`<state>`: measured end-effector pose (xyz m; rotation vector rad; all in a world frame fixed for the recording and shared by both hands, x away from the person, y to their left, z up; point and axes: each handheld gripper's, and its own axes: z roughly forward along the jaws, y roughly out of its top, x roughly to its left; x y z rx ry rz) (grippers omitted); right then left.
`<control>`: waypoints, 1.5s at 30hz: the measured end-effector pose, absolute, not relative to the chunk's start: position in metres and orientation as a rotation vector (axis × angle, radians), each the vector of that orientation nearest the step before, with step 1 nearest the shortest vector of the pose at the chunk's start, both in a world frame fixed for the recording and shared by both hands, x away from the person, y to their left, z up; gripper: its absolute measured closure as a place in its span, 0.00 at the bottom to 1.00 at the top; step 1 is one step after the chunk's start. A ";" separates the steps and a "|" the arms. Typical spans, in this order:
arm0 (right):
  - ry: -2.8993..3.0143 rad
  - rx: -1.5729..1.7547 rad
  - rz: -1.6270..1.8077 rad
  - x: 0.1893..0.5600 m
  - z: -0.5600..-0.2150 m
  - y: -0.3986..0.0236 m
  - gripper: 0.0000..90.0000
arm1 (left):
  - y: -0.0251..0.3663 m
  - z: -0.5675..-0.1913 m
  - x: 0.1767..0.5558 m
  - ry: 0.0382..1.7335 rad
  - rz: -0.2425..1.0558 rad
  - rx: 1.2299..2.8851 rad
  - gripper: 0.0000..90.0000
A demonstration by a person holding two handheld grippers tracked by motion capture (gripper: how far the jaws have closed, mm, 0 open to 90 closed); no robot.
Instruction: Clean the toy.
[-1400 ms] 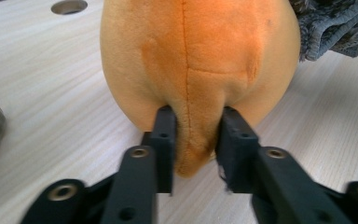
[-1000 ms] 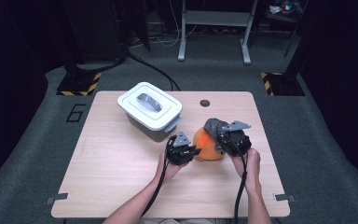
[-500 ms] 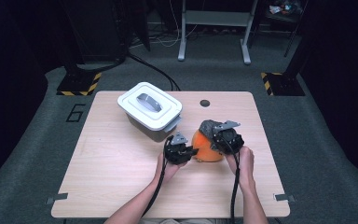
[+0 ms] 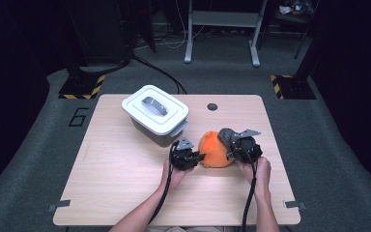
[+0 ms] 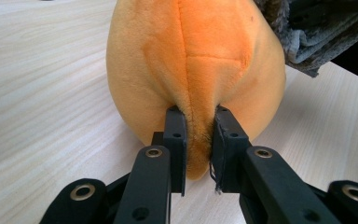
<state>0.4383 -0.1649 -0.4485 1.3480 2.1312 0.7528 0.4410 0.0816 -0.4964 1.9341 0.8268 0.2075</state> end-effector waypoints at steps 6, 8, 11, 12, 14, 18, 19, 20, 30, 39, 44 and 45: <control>2.133 1.422 0.749 0.441 -0.466 -0.180 0.81 | 0.082 -0.498 0.440 0.844 0.198 1.923 0.87; 2.140 1.449 0.729 0.444 -0.474 -0.184 0.81 | 0.083 -0.498 0.440 0.849 0.197 1.923 0.86; 2.172 1.479 0.690 0.449 -0.487 -0.188 0.81 | 0.086 -0.500 0.442 0.871 0.198 1.906 0.86; 2.177 1.490 0.690 0.451 -0.490 -0.190 0.81 | 0.087 -0.500 0.443 0.881 0.189 1.896 0.86; 2.173 1.495 0.697 0.451 -0.490 -0.192 0.81 | 0.088 -0.500 0.443 0.878 0.191 1.899 0.86; 2.121 1.475 0.718 0.445 -0.474 -0.195 0.81 | 0.088 -0.498 0.444 0.868 0.204 1.902 0.86; 2.117 1.465 0.715 0.443 -0.469 -0.195 0.81 | 0.087 -0.498 0.443 0.869 0.207 1.898 0.86; 2.105 1.449 0.731 0.441 -0.463 -0.194 0.81 | 0.087 -0.497 0.443 0.867 0.208 1.896 0.86; 2.133 1.242 0.797 0.420 -0.420 -0.149 0.81 | 0.080 -0.487 0.441 0.847 0.211 1.924 0.86; 2.177 1.159 0.759 0.428 -0.426 -0.117 0.81 | 0.080 -0.489 0.442 0.876 0.200 1.906 0.86; 2.181 1.179 0.755 0.434 -0.432 -0.122 0.81 | 0.081 -0.490 0.444 0.861 0.203 1.919 0.82; 2.184 1.181 0.756 0.435 -0.433 -0.123 0.81 | 0.081 -0.490 0.444 0.867 0.203 1.911 0.76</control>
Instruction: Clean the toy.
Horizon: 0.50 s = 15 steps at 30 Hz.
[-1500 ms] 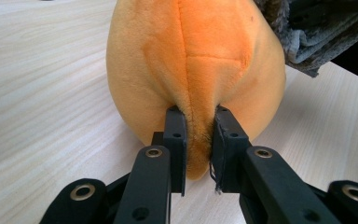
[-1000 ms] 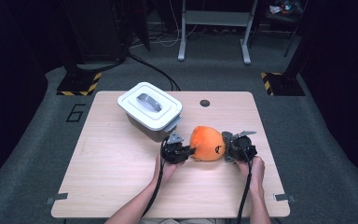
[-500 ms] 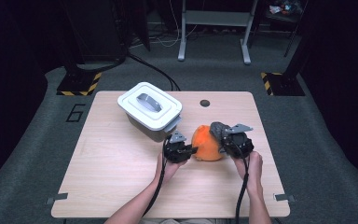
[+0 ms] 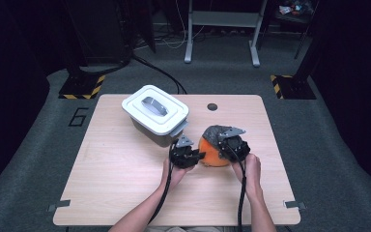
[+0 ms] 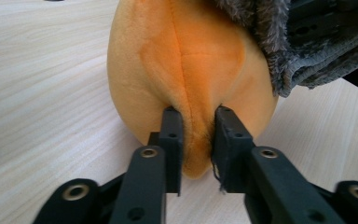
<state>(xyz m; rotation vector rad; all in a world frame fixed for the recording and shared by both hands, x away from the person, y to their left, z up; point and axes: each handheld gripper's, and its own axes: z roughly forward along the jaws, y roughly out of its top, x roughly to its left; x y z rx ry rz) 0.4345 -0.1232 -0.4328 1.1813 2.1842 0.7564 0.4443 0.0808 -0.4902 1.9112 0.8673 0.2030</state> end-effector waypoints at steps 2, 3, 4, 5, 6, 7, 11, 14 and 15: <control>2.182 1.186 0.767 0.436 -0.435 -0.125 0.81 | 0.082 -0.492 0.445 0.865 0.194 1.914 0.64; 2.189 1.188 0.769 0.436 -0.435 -0.126 0.81 | 0.082 -0.494 0.446 0.862 0.206 1.930 0.61; 2.188 1.187 0.784 0.437 -0.435 -0.127 0.81 | 0.083 -0.496 0.446 0.870 0.194 1.928 0.61; 2.196 1.189 0.782 0.437 -0.435 -0.128 0.81 | 0.082 -0.497 0.446 0.872 0.181 1.910 0.64; 2.194 1.191 0.783 0.437 -0.435 -0.128 0.81 | 0.082 -0.498 0.446 0.866 0.189 1.918 0.68; 2.186 1.188 0.788 0.438 -0.436 -0.127 0.81 | 0.081 -0.498 0.446 0.864 0.185 1.925 0.71; 2.181 1.203 0.794 0.438 -0.436 -0.128 0.81 | 0.081 -0.497 0.445 0.857 0.194 1.922 0.81; 2.180 1.208 0.801 0.438 -0.437 -0.132 0.81 | 0.083 -0.497 0.445 0.854 0.196 1.923 0.84; 2.174 1.218 0.807 0.437 -0.437 -0.133 0.81 | 0.083 -0.497 0.445 0.851 0.197 1.922 0.84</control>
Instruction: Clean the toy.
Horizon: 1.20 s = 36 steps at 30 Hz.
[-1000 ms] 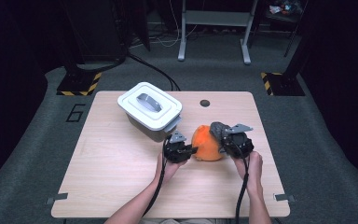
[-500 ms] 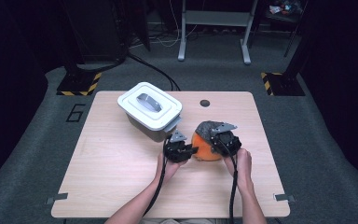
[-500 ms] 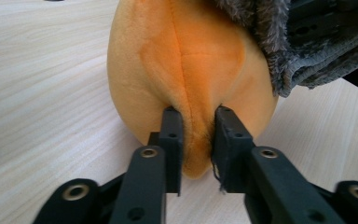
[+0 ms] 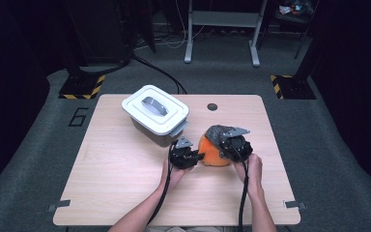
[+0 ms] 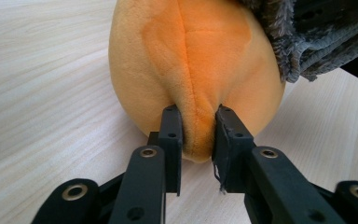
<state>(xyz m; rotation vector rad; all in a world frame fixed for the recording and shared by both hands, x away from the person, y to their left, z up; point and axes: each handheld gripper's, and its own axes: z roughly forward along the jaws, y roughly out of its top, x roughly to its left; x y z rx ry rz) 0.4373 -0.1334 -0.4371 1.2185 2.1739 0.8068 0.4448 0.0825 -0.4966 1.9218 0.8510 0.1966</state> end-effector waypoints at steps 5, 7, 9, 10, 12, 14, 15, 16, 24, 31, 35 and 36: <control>2.166 1.243 0.811 0.436 -0.439 -0.140 0.81 | 0.082 -0.496 0.444 0.853 0.202 1.912 0.85; 2.160 1.253 0.814 0.435 -0.440 -0.143 0.81 | 0.082 -0.496 0.443 0.860 0.198 1.905 0.85; 2.157 1.268 0.808 0.434 -0.442 -0.146 0.81 | 0.082 -0.496 0.443 0.857 0.200 1.904 0.86; 2.152 1.277 0.816 0.434 -0.443 -0.148 0.81 | 0.082 -0.496 0.443 0.856 0.203 1.902 0.86; 2.140 1.288 0.815 0.433 -0.445 -0.152 0.81 | 0.082 -0.495 0.443 0.852 0.218 1.906 0.86; 2.134 1.311 0.768 0.433 -0.448 -0.156 0.81 | 0.083 -0.495 0.443 0.861 0.204 1.899 0.86; 2.133 1.325 0.776 0.433 -0.451 -0.160 0.81 | 0.083 -0.495 0.444 0.854 0.211 1.904 0.86; 2.128 1.340 0.789 0.434 -0.454 -0.164 0.81 | 0.083 -0.495 0.443 0.859 0.206 1.898 0.86; 2.125 1.412 0.755 0.437 -0.472 -0.178 0.81 | 0.082 -0.494 0.443 0.846 0.223 1.893 0.82; 2.131 1.455 0.756 0.439 -0.479 -0.184 0.81 | 0.079 -0.498 0.439 0.861 0.198 1.888 0.79; 2.127 1.453 0.778 0.439 -0.480 -0.185 0.81 | 0.077 -0.496 0.440 0.828 0.232 1.895 0.89; 2.123 1.458 0.780 0.439 -0.479 -0.186 0.81 | 0.076 -0.494 0.440 0.817 0.245 1.900 0.91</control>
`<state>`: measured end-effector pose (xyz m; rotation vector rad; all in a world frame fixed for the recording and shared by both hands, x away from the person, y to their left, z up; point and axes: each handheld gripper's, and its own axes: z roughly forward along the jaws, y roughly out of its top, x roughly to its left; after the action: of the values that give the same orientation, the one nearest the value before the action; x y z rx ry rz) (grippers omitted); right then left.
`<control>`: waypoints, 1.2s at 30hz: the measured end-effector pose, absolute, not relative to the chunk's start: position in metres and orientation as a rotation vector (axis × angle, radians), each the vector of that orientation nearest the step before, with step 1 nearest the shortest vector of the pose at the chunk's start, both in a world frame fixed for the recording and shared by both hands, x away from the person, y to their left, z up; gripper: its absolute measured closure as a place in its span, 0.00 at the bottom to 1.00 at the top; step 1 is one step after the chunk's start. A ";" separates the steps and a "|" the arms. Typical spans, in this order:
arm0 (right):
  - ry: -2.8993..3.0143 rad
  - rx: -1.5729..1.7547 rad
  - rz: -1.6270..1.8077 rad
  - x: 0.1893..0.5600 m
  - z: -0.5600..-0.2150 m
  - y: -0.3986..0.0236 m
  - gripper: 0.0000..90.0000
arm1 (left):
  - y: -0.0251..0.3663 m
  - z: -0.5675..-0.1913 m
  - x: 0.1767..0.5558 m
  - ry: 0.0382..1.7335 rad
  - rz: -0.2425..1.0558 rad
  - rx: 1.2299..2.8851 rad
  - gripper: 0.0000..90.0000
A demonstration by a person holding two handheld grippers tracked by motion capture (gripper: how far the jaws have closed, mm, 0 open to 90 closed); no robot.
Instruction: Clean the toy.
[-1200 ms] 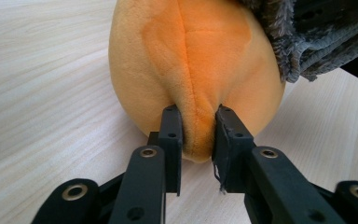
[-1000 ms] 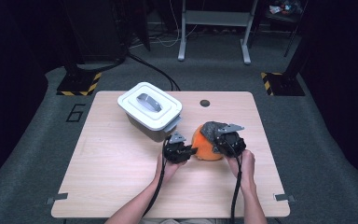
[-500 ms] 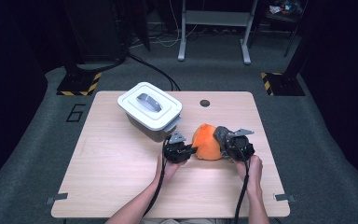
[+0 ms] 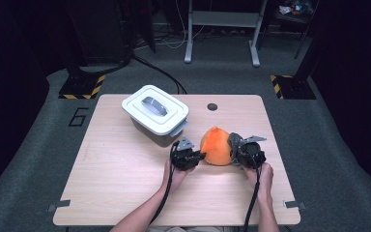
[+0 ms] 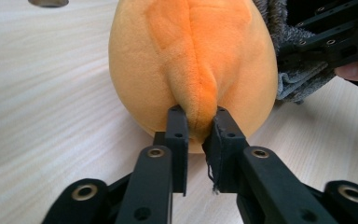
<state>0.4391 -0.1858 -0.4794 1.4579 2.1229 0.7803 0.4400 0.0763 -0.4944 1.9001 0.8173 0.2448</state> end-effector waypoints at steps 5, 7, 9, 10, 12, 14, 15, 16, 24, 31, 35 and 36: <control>2.091 1.468 0.809 0.436 -0.474 -0.190 0.81 | 0.076 -0.483 0.444 0.753 0.272 1.956 0.92; 2.083 1.468 0.827 0.435 -0.471 -0.190 0.81 | 0.077 -0.478 0.445 0.720 0.297 1.973 0.92; 2.079 1.458 0.835 0.433 -0.467 -0.191 0.81 | 0.079 -0.472 0.446 0.705 0.311 1.981 0.92; 2.077 1.456 0.846 0.433 -0.464 -0.191 0.81 | 0.079 -0.469 0.446 0.699 0.315 1.983 0.93; 2.076 1.433 0.852 0.432 -0.460 -0.190 0.81 | 0.081 -0.465 0.447 0.683 0.325 1.992 0.93; 2.079 1.408 0.879 0.431 -0.454 -0.189 0.81 | 0.081 -0.461 0.447 0.668 0.347 1.999 0.93; 2.077 1.402 0.880 0.430 -0.452 -0.188 0.81 | 0.081 -0.459 0.448 0.665 0.346 2.004 0.93; 2.070 1.395 0.887 0.430 -0.449 -0.187 0.81 | 0.081 -0.458 0.448 0.660 0.361 2.005 0.93; 2.074 1.334 0.926 0.428 -0.432 -0.179 0.81 | 0.081 -0.439 0.450 0.609 0.416 2.029 0.93; 2.099 1.274 0.967 0.428 -0.419 -0.170 0.81 | 0.078 -0.435 0.449 0.561 0.432 2.050 0.93; 2.129 1.207 0.969 0.427 -0.410 -0.159 0.81 | 0.072 -0.436 0.447 0.535 0.435 2.057 0.93; 2.133 1.211 0.968 0.426 -0.408 -0.155 0.81 | 0.071 -0.436 0.446 0.528 0.441 2.061 0.93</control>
<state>0.4259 -0.1551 -0.4081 1.2114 2.1333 0.9679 0.4463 0.0709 -0.4363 2.0612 0.5275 0.4413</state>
